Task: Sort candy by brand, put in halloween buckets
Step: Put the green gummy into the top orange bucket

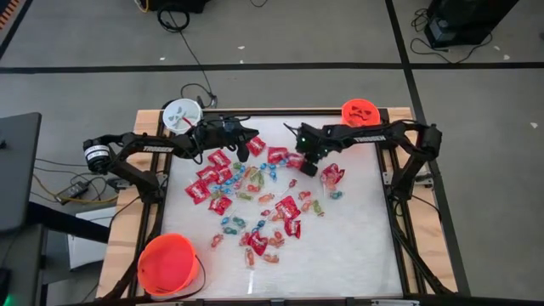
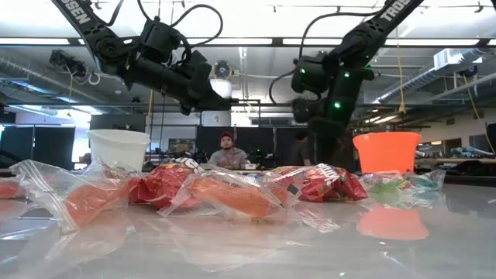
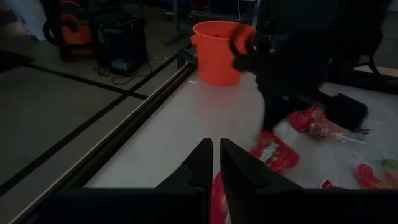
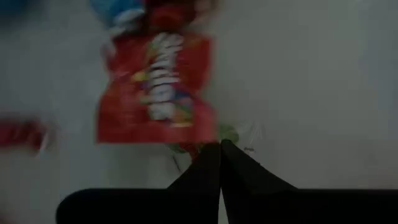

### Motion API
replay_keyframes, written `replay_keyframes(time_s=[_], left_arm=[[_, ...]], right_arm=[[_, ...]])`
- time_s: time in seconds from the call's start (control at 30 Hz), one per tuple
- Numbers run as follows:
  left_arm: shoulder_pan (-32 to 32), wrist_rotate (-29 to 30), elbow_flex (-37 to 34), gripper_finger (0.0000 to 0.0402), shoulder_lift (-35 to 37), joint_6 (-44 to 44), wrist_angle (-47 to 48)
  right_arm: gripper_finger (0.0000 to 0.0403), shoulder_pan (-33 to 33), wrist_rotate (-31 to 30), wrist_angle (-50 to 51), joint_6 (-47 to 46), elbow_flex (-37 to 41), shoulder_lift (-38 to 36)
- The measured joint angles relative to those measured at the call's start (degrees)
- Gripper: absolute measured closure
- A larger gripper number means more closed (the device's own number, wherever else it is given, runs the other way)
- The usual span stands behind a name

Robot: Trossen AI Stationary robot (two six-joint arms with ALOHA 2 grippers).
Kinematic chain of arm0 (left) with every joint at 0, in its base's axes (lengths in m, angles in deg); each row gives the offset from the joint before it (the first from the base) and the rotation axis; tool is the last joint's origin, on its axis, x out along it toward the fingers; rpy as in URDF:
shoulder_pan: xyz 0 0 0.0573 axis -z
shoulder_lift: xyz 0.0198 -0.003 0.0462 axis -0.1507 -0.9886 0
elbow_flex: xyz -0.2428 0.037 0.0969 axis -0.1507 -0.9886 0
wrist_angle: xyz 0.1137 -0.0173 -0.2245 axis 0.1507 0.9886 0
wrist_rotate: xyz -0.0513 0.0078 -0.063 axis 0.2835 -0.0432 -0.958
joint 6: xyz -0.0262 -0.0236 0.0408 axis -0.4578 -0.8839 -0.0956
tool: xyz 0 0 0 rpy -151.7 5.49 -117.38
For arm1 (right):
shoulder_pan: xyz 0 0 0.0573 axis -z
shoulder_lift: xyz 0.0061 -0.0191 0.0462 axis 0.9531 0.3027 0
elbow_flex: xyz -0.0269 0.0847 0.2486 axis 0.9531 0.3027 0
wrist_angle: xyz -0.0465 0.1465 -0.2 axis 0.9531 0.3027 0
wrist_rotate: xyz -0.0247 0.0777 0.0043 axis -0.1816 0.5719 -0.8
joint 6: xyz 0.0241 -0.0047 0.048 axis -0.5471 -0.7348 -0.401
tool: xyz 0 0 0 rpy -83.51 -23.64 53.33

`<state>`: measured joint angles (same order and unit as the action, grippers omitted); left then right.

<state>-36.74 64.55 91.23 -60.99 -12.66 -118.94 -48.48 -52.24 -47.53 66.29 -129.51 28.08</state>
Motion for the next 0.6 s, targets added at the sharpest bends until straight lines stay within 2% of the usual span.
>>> replay_keyframes(time_s=[0.1, 0.2, 0.37, 0.6], left_arm=[[0.0, 0.0, 0.0, 0.0365, 0.0, -0.05, 0.09], [0.0, 0.0, 0.0, 0.0365, 0.0, -0.07, 0.56], [-0.01, 0.0, 0.0, 0.0365, 0.0, -0.09, 2.32], [-0.04, 0.41, 0.0, 0.0365, 0.0, 1.15, 4.94]], right_arm=[[0.0396, 1.51, -3.0, -3.19, 2.25, -2.56, -0.07], [0.0396, 3.29, -6.68, -2.15, 3.77, -5.38, -0.07], [0.0397, 8.22, -14.89, 6.56, 5.74, -10.31, -0.14], [0.0397, 17.44, -15.95, 16.11, 4.93, -12.83, -2.65]])
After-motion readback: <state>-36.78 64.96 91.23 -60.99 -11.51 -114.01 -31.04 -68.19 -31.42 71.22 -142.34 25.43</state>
